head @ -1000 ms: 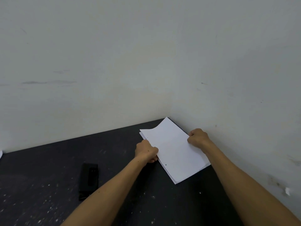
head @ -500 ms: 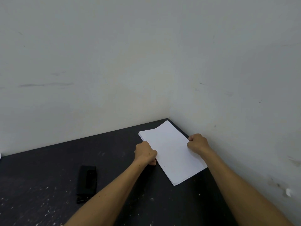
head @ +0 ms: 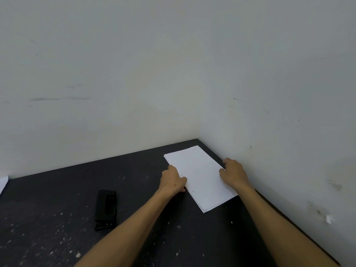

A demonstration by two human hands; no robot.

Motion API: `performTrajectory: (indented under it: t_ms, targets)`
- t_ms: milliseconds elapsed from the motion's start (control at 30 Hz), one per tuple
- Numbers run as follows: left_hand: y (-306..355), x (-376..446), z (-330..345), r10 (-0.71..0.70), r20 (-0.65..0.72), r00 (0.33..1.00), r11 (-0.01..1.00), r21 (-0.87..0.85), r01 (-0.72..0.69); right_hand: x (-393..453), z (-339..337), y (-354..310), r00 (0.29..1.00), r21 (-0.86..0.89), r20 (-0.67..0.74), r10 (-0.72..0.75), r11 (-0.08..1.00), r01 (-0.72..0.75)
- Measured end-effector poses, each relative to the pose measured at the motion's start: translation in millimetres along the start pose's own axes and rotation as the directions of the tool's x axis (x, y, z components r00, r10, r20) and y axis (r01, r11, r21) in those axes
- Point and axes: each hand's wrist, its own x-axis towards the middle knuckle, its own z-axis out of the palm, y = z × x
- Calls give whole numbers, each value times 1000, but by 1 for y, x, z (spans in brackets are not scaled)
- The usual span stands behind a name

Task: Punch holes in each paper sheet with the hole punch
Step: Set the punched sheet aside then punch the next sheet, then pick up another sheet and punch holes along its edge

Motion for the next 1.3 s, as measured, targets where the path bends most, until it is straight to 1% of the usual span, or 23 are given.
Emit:
performTrajectory:
  t_ms: [133, 200, 267, 367, 500, 567, 633, 800, 933, 1033, 1133, 1233, 1300]
  targets:
    - [-6, -19, -7, 64, 65, 996, 997, 32, -66, -18, -2, -4, 999, -28, -10, -40, 999, 40]
    - [-9, -31, -15, 113, 89, 990, 992, 43, -117, -30, -2, -15, 995, -34, -29, -99, 995, 98]
    - [-14, -45, -25, 152, 90, 984, 986, 48, -157, -45, -1, -32, 981, -29, -46, -187, 982, 186]
    - [-27, -66, -47, 234, -9, 972, 969, 80, -232, -72, 3, -68, 936, -7, -75, -345, 938, 346]
    - [-47, -100, -93, 353, -168, 920, 930, 173, -326, -112, 16, -123, 857, 67, -133, -498, 858, 509]
    - [-56, -119, -122, 399, -229, 888, 909, 225, -350, -131, 26, -151, 812, 100, -154, -563, 809, 580]
    - [-71, -137, -151, 414, -289, 864, 901, 270, -341, -150, 37, -180, 763, 121, -162, -626, 755, 645]
    - [-130, -182, -223, 355, -437, 826, 922, 311, -232, -197, 76, -251, 650, 207, -166, -742, 618, 758]
    - [-191, -216, -272, 252, -534, 807, 952, 289, -106, -230, 117, -297, 616, 297, -113, -779, 566, 769]
    - [-242, -235, -299, 179, -604, 776, 963, 271, -11, -250, 151, -320, 601, 339, -43, -798, 554, 760]
    - [-298, -252, -321, 74, -673, 736, 952, 268, 150, -270, 185, -340, 585, 371, 57, -809, 561, 740]
    - [-336, -267, -338, -61, -703, 708, 906, 259, 335, -286, 213, -359, 574, 383, 161, -803, 587, 713]
    - [-354, -274, -345, -146, -672, 726, 848, 293, 442, -295, 228, -374, 567, 378, 228, -792, 608, 698]
